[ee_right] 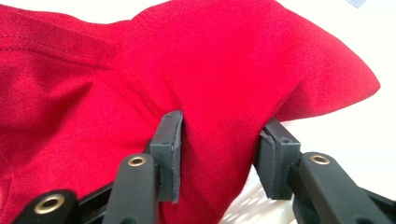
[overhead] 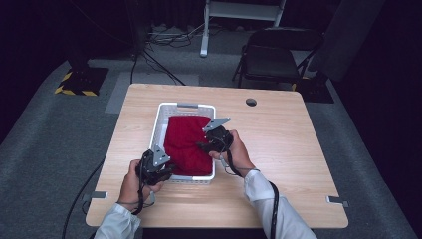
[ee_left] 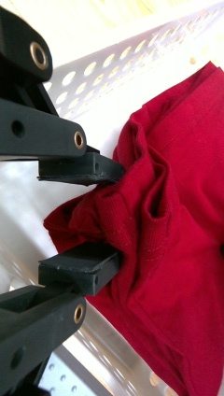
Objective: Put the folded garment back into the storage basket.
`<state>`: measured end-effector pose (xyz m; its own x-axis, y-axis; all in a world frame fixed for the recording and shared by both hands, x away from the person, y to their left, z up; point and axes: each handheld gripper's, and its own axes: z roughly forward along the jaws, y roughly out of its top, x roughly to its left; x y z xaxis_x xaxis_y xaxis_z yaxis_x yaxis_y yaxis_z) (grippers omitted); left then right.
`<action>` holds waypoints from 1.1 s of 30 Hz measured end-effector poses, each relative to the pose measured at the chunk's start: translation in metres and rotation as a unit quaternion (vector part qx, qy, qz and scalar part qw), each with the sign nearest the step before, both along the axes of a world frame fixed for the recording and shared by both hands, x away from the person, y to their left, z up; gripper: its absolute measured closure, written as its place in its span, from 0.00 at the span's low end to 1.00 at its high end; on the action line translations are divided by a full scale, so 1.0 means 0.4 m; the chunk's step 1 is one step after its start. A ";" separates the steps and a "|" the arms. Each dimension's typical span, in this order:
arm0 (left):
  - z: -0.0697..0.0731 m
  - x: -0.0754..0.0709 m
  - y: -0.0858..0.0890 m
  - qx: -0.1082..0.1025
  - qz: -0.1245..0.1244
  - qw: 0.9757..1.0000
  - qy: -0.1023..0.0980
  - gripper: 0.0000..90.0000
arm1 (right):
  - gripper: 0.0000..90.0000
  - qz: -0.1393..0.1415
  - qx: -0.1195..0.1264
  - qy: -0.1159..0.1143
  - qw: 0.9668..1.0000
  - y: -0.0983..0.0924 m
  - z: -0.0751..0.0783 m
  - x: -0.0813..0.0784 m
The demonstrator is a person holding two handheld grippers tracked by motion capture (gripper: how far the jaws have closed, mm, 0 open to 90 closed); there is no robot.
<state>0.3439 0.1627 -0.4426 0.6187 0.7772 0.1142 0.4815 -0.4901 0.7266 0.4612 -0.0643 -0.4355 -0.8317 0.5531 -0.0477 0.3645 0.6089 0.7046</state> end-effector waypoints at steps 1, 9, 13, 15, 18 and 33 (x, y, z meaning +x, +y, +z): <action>0.000 -0.001 0.000 0.000 0.000 1.000 0.000 0.66 | 0.63 0.000 0.000 0.000 1.000 0.000 0.000 0.000; 0.002 -0.002 0.004 -0.003 -0.001 1.000 0.000 0.65 | 0.62 0.004 -0.001 -0.001 1.000 -0.001 0.000 -0.003; 0.005 -0.002 0.007 -0.005 -0.005 1.000 0.003 0.64 | 0.61 0.005 0.000 -0.003 1.000 -0.001 0.000 -0.004; 0.007 -0.003 0.008 -0.005 -0.007 1.000 0.002 0.64 | 0.61 0.007 -0.003 -0.005 1.000 -0.001 0.000 -0.005; 0.007 -0.006 0.007 -0.005 -0.010 1.000 0.002 0.64 | 0.61 0.008 -0.004 -0.005 1.000 -0.001 0.000 -0.007; 0.030 -0.014 0.012 -0.018 -0.029 0.999 -0.002 0.58 | 0.57 0.015 -0.007 -0.008 1.000 0.000 0.000 -0.014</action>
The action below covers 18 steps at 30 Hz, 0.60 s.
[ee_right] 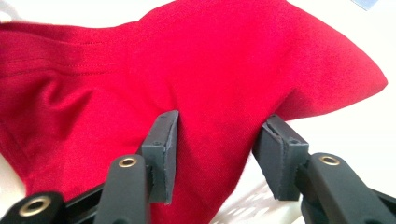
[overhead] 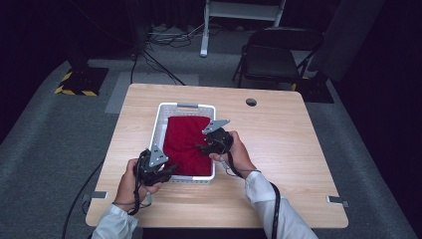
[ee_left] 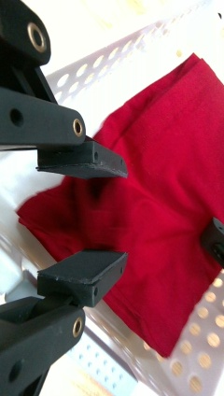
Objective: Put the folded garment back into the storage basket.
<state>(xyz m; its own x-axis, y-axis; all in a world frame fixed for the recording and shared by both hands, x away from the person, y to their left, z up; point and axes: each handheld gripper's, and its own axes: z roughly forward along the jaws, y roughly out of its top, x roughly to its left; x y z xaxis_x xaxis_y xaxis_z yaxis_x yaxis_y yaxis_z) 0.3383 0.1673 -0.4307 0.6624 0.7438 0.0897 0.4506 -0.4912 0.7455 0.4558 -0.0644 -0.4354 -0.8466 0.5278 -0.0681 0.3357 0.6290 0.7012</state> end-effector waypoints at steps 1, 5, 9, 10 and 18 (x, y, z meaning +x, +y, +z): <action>0.002 -0.001 -0.001 -0.001 -0.002 1.000 0.000 0.58 | 0.56 0.001 -0.001 0.000 1.000 0.000 0.000 -0.001; 0.006 -0.003 -0.005 -0.005 -0.006 1.000 0.002 0.55 | 0.54 0.003 -0.004 -0.002 1.000 0.002 0.000 -0.003; 0.010 -0.005 -0.008 -0.009 -0.009 1.000 0.002 0.53 | 0.52 0.007 -0.004 -0.001 1.000 0.002 0.000 -0.004; 0.012 -0.005 -0.008 -0.009 -0.009 1.000 0.002 0.53 | 0.52 0.007 -0.004 -0.001 1.000 0.002 0.000 -0.005; 0.024 -0.013 -0.013 -0.020 -0.020 1.000 0.001 0.46 | 0.44 0.016 -0.008 -0.002 1.000 0.006 0.000 -0.008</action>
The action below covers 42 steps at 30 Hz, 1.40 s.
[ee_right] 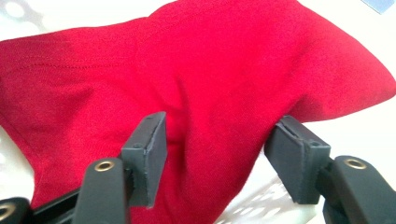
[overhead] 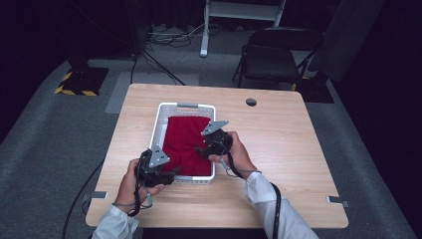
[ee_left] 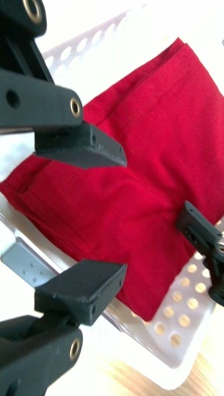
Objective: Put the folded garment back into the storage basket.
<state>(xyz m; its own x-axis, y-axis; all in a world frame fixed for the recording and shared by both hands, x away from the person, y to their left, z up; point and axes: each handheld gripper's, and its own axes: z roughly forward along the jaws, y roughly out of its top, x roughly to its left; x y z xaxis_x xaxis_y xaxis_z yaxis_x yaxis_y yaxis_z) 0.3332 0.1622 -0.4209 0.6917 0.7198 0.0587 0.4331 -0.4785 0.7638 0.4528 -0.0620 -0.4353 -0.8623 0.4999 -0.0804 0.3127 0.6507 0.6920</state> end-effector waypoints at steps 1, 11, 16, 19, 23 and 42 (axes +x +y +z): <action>0.001 0.000 -0.001 -0.004 -0.001 1.000 0.001 0.44 | 0.43 -0.001 -0.001 -0.001 1.000 0.001 0.000 -0.001; 0.010 -0.013 -0.016 -0.023 -0.028 0.999 0.007 0.29 | 0.29 0.000 0.003 -0.011 1.000 0.001 0.002 -0.002; 0.009 -0.024 -0.035 -0.020 -0.034 0.999 0.005 0.14 | 0.19 0.004 0.009 -0.017 1.000 0.001 -0.001 -0.003; 0.007 -0.027 -0.045 -0.022 -0.033 0.999 0.004 0.07 | 0.14 -0.001 0.011 -0.026 1.000 0.002 -0.001 -0.007; 0.005 -0.031 -0.053 -0.022 -0.035 0.999 0.000 0.03 | 0.12 0.000 0.006 -0.037 0.999 0.003 -0.002 -0.010; 0.011 -0.061 -0.090 -0.015 -0.046 0.999 -0.024 0.03 | 0.08 0.007 -0.014 -0.048 0.999 -0.020 0.026 -0.023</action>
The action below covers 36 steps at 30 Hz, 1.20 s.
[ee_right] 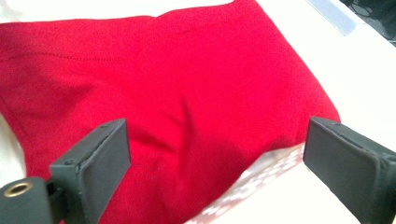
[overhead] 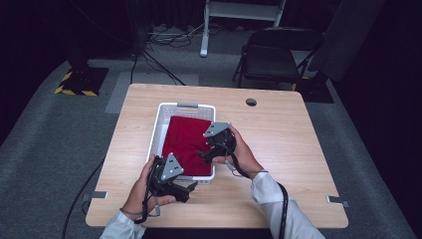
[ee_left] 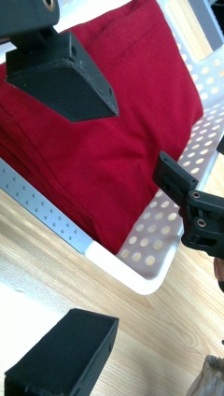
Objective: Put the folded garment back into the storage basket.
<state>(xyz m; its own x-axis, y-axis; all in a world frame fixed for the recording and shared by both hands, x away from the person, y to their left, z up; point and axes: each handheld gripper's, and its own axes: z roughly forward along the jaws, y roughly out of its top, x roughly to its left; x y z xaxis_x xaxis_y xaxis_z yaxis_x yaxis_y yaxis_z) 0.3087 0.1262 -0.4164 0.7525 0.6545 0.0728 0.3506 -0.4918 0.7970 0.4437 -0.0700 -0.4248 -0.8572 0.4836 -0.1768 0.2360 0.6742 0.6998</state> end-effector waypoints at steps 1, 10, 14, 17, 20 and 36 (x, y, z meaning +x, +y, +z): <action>0.001 -0.002 -0.002 0.001 -0.001 1.000 -0.002 0.03 | 0.08 -0.001 -0.002 -0.001 1.000 -0.003 0.002 -0.001; 0.017 -0.023 -0.022 -0.002 -0.012 1.000 -0.014 0.03 | 0.08 -0.005 -0.010 -0.006 1.000 -0.031 0.019 -0.006; 0.021 -0.031 -0.033 -0.001 -0.019 1.000 -0.017 0.03 | 0.08 -0.007 -0.014 -0.010 1.000 -0.043 0.030 -0.012; 0.023 -0.037 -0.039 0.002 -0.024 1.000 -0.020 0.03 | 0.08 -0.008 -0.017 -0.012 1.000 -0.047 0.035 -0.015; 0.027 -0.045 -0.048 0.003 -0.029 0.999 -0.027 0.03 | 0.08 -0.007 -0.023 -0.018 1.000 -0.056 0.046 -0.023; 0.016 -0.093 -0.128 0.019 -0.050 0.998 -0.040 0.03 | 0.08 -0.001 -0.029 -0.031 0.999 -0.097 0.072 -0.066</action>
